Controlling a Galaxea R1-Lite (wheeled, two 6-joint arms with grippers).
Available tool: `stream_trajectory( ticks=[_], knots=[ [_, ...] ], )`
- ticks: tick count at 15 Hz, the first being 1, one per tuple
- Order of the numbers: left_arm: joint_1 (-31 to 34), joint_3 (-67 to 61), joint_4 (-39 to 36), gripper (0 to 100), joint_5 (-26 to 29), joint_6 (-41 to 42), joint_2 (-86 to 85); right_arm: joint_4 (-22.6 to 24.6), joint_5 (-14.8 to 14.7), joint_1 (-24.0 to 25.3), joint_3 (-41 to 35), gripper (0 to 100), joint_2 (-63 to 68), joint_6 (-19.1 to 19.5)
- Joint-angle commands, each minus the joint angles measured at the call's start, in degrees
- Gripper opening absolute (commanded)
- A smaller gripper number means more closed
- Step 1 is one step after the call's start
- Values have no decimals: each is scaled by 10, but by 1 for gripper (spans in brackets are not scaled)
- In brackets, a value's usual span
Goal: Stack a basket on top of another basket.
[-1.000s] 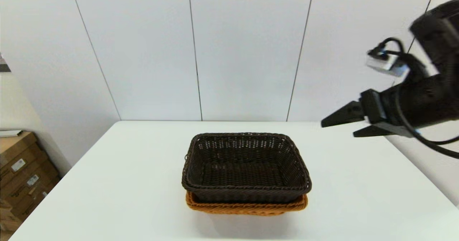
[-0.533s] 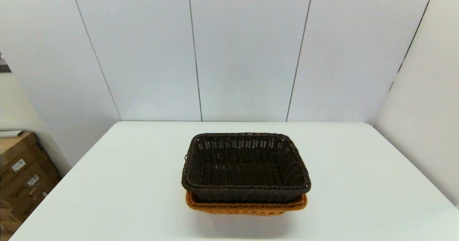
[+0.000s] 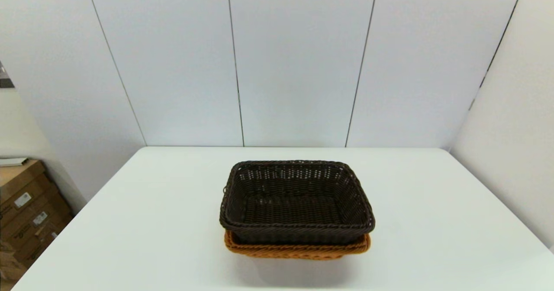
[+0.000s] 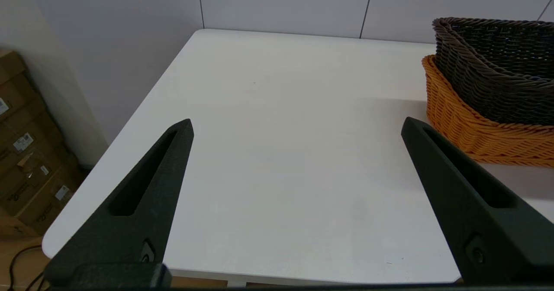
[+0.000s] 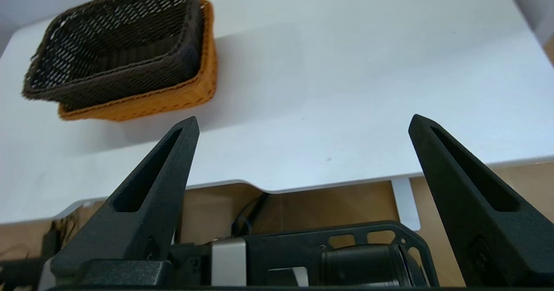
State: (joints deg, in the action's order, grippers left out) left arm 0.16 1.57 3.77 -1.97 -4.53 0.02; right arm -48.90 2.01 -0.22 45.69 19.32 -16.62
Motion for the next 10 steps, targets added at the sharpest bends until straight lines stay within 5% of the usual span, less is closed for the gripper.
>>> stream_trajectory(
  ticks=[1, 3, 6, 10],
  knots=[
    [-1, 0, 0, 100, 0, 0, -1, -7, -1, -10, -29, 100, -68, 1],
    [0, 0, 0, 100, 0, 0, -1, -6, -1, -1, -45, 100, -101, 24],
    [0, 0, 0, 100, 0, 0, -1, -1, -2, 1, -82, 100, -186, 113],
    [0, 0, 0, 100, 0, 0, -1, 30, -56, 2, -126, 100, -194, 121]
  ],
)
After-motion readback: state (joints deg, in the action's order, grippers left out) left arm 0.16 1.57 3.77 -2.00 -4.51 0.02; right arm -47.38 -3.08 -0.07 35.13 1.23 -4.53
